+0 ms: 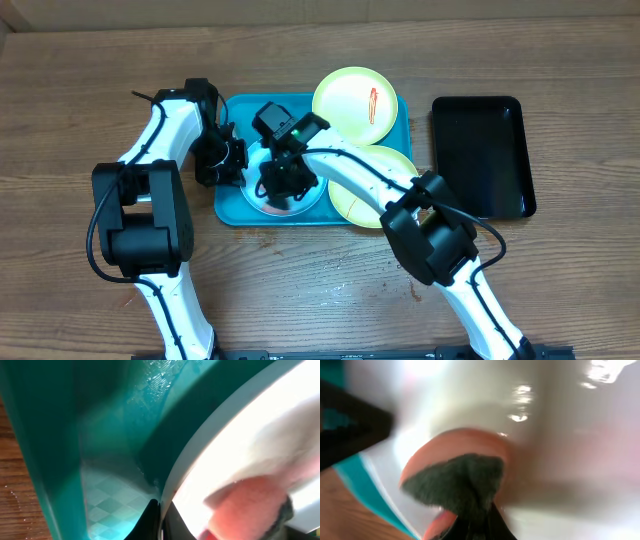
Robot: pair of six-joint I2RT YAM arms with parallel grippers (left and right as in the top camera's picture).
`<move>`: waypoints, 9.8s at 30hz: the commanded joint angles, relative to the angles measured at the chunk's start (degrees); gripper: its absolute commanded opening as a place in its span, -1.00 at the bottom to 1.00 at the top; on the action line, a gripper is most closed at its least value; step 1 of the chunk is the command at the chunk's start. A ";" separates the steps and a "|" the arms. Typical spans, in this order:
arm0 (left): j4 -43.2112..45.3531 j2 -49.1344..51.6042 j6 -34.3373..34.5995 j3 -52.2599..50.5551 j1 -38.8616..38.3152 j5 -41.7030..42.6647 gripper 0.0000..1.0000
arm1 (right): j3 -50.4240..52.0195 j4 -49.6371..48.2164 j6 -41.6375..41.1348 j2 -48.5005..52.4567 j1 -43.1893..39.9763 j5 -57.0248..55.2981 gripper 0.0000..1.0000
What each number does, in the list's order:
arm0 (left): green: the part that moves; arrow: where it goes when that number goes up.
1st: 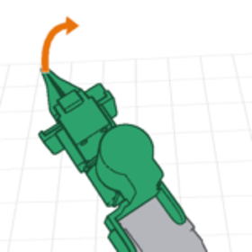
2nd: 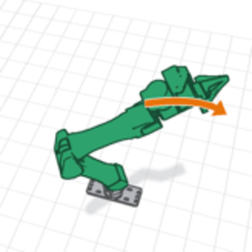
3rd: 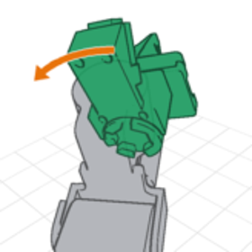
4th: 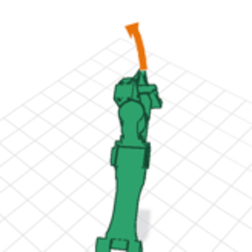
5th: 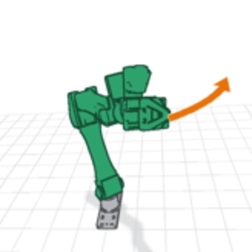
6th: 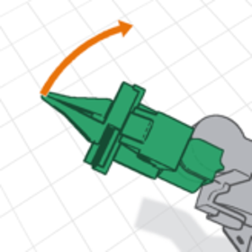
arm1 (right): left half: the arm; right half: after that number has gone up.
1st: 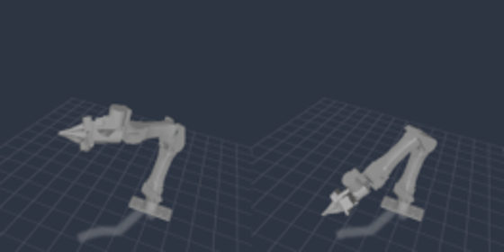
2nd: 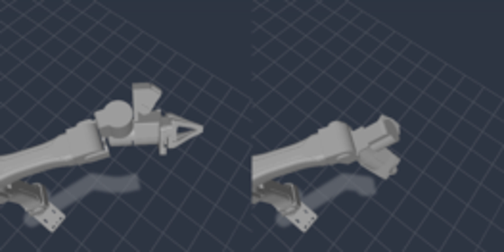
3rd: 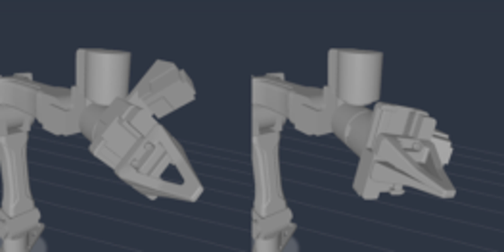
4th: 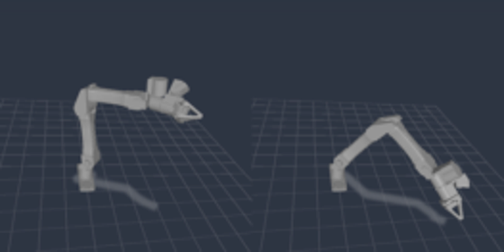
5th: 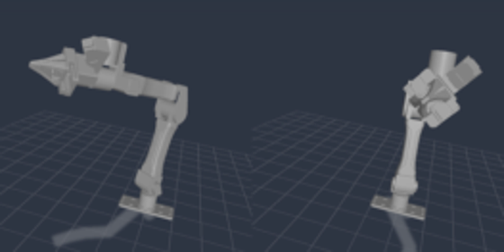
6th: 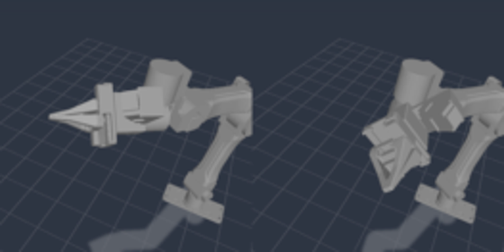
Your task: Clean dirty plates on tray and stack at the side
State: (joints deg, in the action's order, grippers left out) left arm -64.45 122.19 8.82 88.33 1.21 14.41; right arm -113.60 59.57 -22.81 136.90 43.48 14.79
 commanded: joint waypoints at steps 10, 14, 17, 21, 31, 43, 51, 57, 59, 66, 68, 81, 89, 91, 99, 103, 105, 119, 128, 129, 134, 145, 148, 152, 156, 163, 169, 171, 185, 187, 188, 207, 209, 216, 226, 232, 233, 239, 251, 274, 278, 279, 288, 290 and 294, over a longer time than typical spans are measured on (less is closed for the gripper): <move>0.22 0.70 0.39 0.63 0.31 -0.85 -0.91 | -0.79 -5.01 8.35 0.61 -3.87 -24.87 -0.93; 0.20 0.70 0.39 0.63 0.31 -0.85 -0.92 | -0.81 -9.92 8.31 0.61 -3.93 -25.49 -0.93; 0.17 0.70 0.39 0.63 0.28 -0.85 -0.92 | -0.81 -12.59 8.24 0.61 -3.93 -23.19 -0.93; 0.20 0.70 0.42 0.63 0.26 -0.85 -0.92 | -0.81 -13.42 6.93 0.61 -3.93 -16.74 -0.93; 0.20 0.70 0.42 0.63 0.26 -0.85 -0.92 | -0.81 -10.91 4.59 0.61 -3.65 -1.84 -0.93; 0.20 0.70 0.39 0.63 0.26 -0.83 -0.92 | -0.81 -1.73 4.98 0.61 -2.95 -20.02 -0.93; 0.20 0.70 0.42 0.63 0.26 -0.83 -0.92 | -0.81 -10.84 5.27 0.61 -2.95 -14.25 -0.93; 0.20 0.70 0.39 0.63 0.26 -0.83 -0.92 | -0.81 -12.20 5.53 0.61 -2.82 5.11 -0.93; 0.20 0.70 0.39 0.63 0.26 -0.83 -0.92 | -0.81 -10.36 7.17 0.61 -2.67 9.01 -0.93; 0.44 0.70 0.35 0.63 0.26 -0.92 -0.92 | -0.81 -0.26 9.79 0.61 -3.19 5.07 -0.92; 0.76 0.70 0.39 0.68 0.28 -1.20 -0.92 | -0.94 0.39 9.77 0.52 -3.87 2.82 -0.93; -0.09 -8.39 3.17 5.22 -0.50 -9.29 -0.92 | -26.10 17.07 9.16 -5.38 -13.33 4.81 -0.93; -3.39 -16.28 6.51 5.22 -4.09 -21.55 -0.91 | -38.77 28.61 9.16 -9.55 -22.91 4.76 -0.93; -4.15 -17.11 8.31 5.22 -5.57 -25.38 -0.91 | -39.06 30.45 9.16 -10.14 -25.83 4.76 -0.93; -6.99 -18.18 16.39 5.22 -14.40 -42.86 -0.91 | -38.99 37.20 10.91 -10.01 -34.34 4.28 -0.93; -8.83 -18.18 21.79 5.20 -20.63 -54.21 -0.92 | -38.60 37.48 11.10 -10.01 -36.35 3.26 -0.93; -9.03 -18.18 22.93 5.22 -23.32 -58.58 -0.92 | -38.49 37.48 11.08 -9.94 -37.00 3.26 -0.93; -9.92 -18.18 25.07 5.22 -31.10 -78.53 -0.92 | -38.23 37.46 10.64 -9.81 -37.57 0.24 -0.93; -10.23 -18.18 25.11 5.22 -35.52 -88.91 -0.92 | -38.23 37.46 10.64 -9.81 -37.62 0.24 -0.92; -10.21 -18.18 25.27 5.22 -35.95 -89.88 -0.92 | -38.23 37.48 10.64 -9.81 -37.62 0.22 -0.93; -10.29 -18.18 26.14 5.22 -37.44 -91.08 -0.92 | -38.23 37.48 10.64 -9.81 -37.62 0.24 -0.93; -10.38 -18.18 26.14 5.22 -36.20 -74.36 -0.91 | -38.23 37.48 10.67 -9.81 -37.62 0.22 -0.93; -10.38 -18.18 24.79 5.20 -33.31 -60.98 -0.92 | -38.23 37.46 10.69 -9.81 -37.62 0.24 -0.93; -9.38 -18.18 20.44 5.20 -27.43 -47.87 -0.91 | -38.23 37.48 10.69 -9.81 -37.62 0.24 -0.93; -7.08 -18.32 14.75 5.20 -20.00 -35.60 -0.91 | -38.23 37.46 10.91 -9.81 -37.62 0.22 -0.93; -2.84 -18.38 7.69 5.09 -1.18 -15.50 -0.91 | -38.23 37.48 10.91 -9.81 -37.62 0.24 -0.92; -1.09 -18.38 4.24 2.34 15.30 -8.13 -0.92 | -38.23 37.46 10.88 -9.81 -37.62 0.22 -0.93; 1.01 -18.38 4.24 -1.05 21.20 -6.78 -0.92 | -38.23 37.48 10.88 -9.81 -37.62 0.22 -0.93; 24.13 -18.38 6.25 -22.80 37.92 2.99 -0.91 | -38.23 37.48 10.86 -9.81 -37.62 0.26 -0.93; 26.05 -18.38 6.60 -24.06 37.75 3.04 -0.92 | -38.23 37.48 10.86 -9.81 -37.62 0.26 -0.93; 26.51 -18.38 6.60 -24.44 37.44 3.04 -0.92 | -38.23 37.48 10.86 -9.81 -37.62 0.26 -0.93; 9.31 -19.06 -1.81 -9.57 35.98 3.32 -0.03 | -38.23 37.48 10.88 -9.81 -37.62 0.26 -0.93; 3.82 -19.26 -6.12 -3.39 34.42 5.01 0.05 | -38.23 37.48 10.88 -9.81 -37.62 0.26 -0.93; -9.99 -19.26 -10.32 10.71 19.41 5.62 0.21 | -38.23 37.48 10.88 -9.81 -37.62 0.26 -0.93; -5.03 -18.40 -8.72 6.01 -9.60 14.99 0.19 | -38.23 37.48 10.88 -9.81 -37.62 0.28 -0.92; 5.03 -16.63 -3.37 -0.33 -21.03 9.35 0.28 | -38.23 37.48 10.88 -9.81 -37.62 0.28 -0.92; 6.08 -15.96 -1.66 -1.03 -22.27 7.08 0.27 | -38.23 37.48 10.88 -9.81 -37.62 0.31 -0.92; 9.07 -9.33 1.09 -1.53 -26.38 3.69 0.18 | -38.23 37.48 10.88 -9.81 -37.59 0.28 -0.92; 11.47 -1.51 10.21 -1.53 -27.98 -2.97 -0.06 | -38.23 37.48 10.88 -9.81 -37.33 0.70 -0.92; 13.99 1.22 8.94 -1.62 -27.56 1.90 -0.89 | -38.23 37.48 10.91 -9.81 -37.35 0.68 -0.92; 13.66 1.22 8.98 -1.57 -26.91 2.23 -0.92 | -38.23 37.48 10.91 -9.81 -37.35 0.68 -0.92; 13.18 1.18 8.98 -1.46 -26.69 2.21 -0.92 | -38.23 37.48 10.91 -9.81 -37.35 0.68 -0.92; 6.25 -2.89 8.87 -0.04 -24.76 -2.89 -0.92 | -38.23 37.48 10.88 -9.81 -37.33 0.72 -0.91; 5.20 -5.38 9.44 -0.04 -24.24 -7.15 -0.92 | -38.21 37.48 10.91 -9.81 -37.11 0.70 -0.91; 2.91 -11.02 13.29 -0.04 -22.51 -17.90 -0.92 | -36.48 37.48 10.91 -9.81 -36.39 0.68 -0.91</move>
State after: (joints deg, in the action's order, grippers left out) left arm -60.55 117.23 18.81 87.77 -23.09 8.08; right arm -151.55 97.17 -12.14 127.24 6.48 15.05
